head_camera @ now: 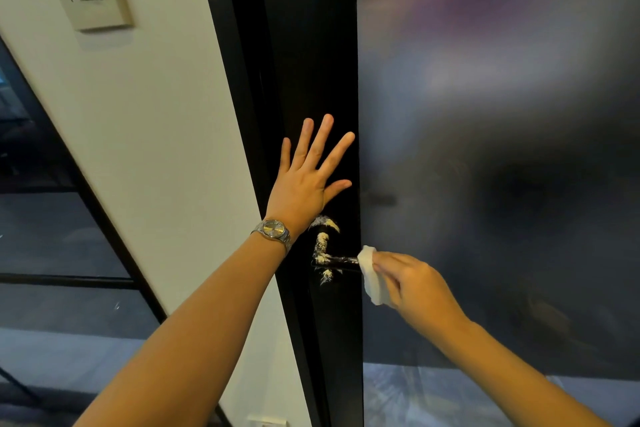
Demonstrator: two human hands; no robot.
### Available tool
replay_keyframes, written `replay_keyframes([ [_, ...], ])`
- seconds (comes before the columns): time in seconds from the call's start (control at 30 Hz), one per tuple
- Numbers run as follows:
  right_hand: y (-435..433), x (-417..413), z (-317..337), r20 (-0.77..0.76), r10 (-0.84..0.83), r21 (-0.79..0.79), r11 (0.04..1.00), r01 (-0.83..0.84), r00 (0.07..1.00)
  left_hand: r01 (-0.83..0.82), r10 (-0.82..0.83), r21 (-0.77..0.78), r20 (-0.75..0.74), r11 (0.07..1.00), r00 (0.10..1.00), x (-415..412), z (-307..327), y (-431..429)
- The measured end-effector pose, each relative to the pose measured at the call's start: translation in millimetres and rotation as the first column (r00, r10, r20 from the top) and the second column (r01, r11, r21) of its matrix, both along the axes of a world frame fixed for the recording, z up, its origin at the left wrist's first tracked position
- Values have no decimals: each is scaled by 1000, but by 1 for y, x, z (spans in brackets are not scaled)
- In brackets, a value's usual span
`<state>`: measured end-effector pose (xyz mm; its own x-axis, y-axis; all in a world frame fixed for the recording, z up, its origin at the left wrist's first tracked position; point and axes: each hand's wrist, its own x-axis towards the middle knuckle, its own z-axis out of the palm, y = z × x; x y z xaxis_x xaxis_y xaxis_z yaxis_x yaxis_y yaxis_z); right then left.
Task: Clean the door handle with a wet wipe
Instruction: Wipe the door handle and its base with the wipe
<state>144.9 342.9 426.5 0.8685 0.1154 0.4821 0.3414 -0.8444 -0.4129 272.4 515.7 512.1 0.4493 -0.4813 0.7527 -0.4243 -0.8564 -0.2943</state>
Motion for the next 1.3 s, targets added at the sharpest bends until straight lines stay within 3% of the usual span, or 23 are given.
replay_keyframes([
  [0.07,9,2,-1,80,-69,28,997,67,994,-6,6,1,-1,1000,1000,0,-1,0],
  [0.2,43,7,3,154,63,-20,998,-61,986,-4,4,1,-11,1000,1000,-1,0,-1],
  [0.3,25,1,3,84,96,-40,995,-93,992,12,-13,-7,-19,1000,1000,-2,0,-1],
  [0.47,-6,-11,12,-21,-113,-13,994,113,993,-5,5,-32,-8,999,1000,-4,0,-4],
  [0.6,28,-1,17,-60,-11,-70,998,7,998,-14,13,-49,-24,999,1000,-11,-1,-7],
  [0.67,38,4,20,-162,69,-27,997,-74,984,-12,10,-54,-42,998,999,-12,1,-6],
  [0.73,33,3,20,-129,90,29,996,-87,988,-15,12,-50,-52,999,999,-14,2,-5],
  [0.8,15,-2,21,-89,49,112,993,-39,995,-11,8,-40,-61,999,998,-14,2,-5],
  [0.97,-20,-5,29,-266,-61,213,969,120,962,-18,14,-68,-70,998,997,-16,2,-9],
  [1.07,7,1,26,-197,-70,84,993,88,978,-22,17,-70,-80,997,997,-17,3,-9],
  [1.2,55,8,21,-64,-8,124,992,16,998,-10,2,-74,-111,997,994,-19,4,-9],
  [1.3,71,10,11,99,75,50,995,-81,992,53,-66,-89,-148,995,987,-19,6,-5],
])
